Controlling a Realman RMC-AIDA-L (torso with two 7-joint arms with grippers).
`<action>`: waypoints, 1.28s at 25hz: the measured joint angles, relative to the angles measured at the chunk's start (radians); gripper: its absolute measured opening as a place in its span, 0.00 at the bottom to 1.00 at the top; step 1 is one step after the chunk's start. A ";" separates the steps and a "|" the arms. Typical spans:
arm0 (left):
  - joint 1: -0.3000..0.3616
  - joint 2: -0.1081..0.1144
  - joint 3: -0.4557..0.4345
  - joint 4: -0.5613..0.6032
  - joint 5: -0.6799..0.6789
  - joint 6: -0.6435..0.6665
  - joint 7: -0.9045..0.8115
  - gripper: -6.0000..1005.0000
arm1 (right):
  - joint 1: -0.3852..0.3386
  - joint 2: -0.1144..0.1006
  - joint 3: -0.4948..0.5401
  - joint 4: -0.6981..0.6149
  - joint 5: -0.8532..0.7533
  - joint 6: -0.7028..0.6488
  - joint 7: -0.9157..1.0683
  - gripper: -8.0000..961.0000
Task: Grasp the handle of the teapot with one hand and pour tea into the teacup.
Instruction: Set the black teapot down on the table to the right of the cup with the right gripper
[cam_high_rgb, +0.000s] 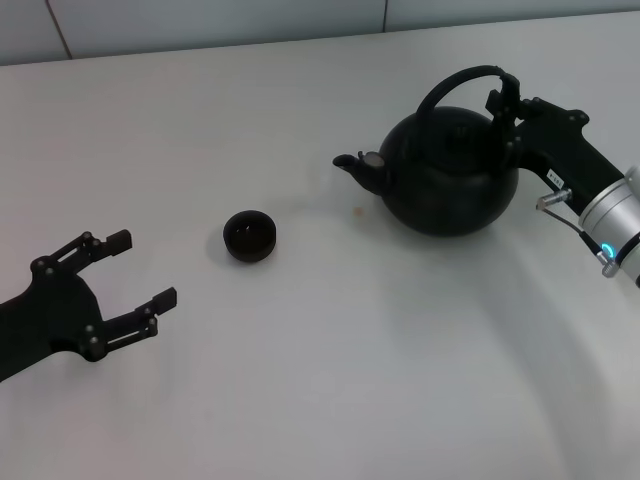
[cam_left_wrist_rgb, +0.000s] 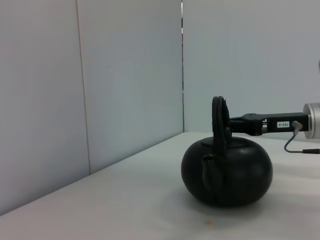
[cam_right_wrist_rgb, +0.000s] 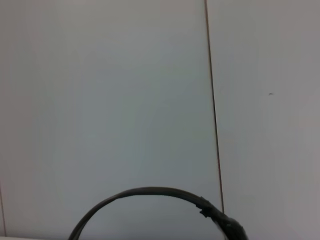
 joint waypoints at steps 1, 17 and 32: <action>0.000 0.000 0.000 0.000 0.000 0.000 0.000 0.86 | 0.000 0.000 -0.001 0.001 0.000 -0.002 0.000 0.16; 0.003 -0.002 0.000 0.000 0.000 0.000 0.000 0.86 | -0.002 0.000 -0.004 0.003 -0.005 -0.010 0.001 0.35; 0.003 -0.004 0.000 0.000 0.000 0.001 0.000 0.86 | -0.081 0.000 -0.019 0.000 -0.010 -0.149 -0.049 0.43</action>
